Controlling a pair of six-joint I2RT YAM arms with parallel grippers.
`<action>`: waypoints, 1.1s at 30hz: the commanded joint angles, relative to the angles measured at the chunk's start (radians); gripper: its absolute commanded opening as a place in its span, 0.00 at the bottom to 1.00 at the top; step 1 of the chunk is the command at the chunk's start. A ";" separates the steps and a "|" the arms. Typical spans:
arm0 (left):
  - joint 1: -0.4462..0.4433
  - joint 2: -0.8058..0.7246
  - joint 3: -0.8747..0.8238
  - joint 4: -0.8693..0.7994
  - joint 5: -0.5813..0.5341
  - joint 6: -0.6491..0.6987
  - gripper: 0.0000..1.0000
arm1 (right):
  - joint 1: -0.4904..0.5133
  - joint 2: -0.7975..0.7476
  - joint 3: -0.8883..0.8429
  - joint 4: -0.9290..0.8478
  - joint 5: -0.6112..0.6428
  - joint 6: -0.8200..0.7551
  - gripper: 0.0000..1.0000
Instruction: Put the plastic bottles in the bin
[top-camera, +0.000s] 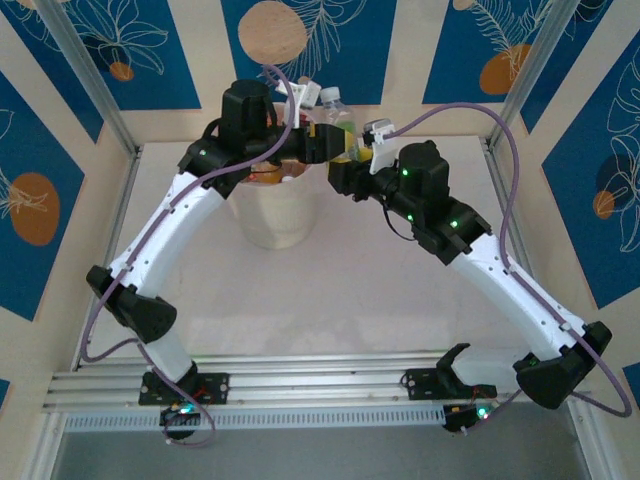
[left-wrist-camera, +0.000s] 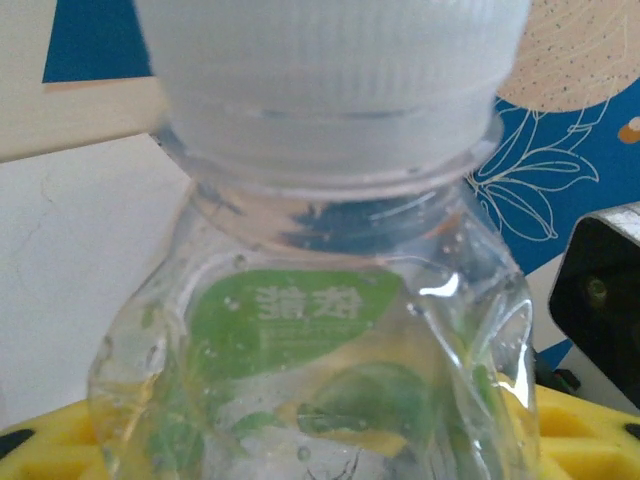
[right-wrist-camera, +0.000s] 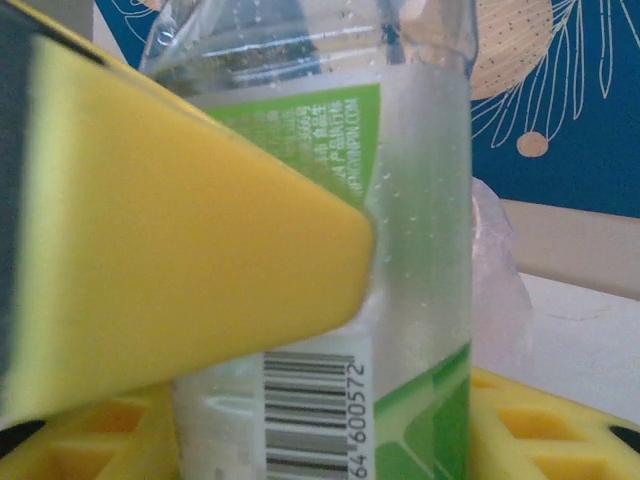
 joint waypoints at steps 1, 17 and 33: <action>-0.012 -0.018 0.021 0.021 0.029 0.000 0.46 | 0.012 0.021 0.035 0.041 -0.020 0.013 0.48; 0.176 -0.155 0.034 -0.172 -0.211 0.047 0.36 | 0.028 0.017 0.077 -0.095 0.066 0.014 0.99; 0.382 -0.009 0.114 -0.374 -0.264 0.094 0.40 | 0.033 -0.037 0.025 -0.199 0.206 0.038 0.99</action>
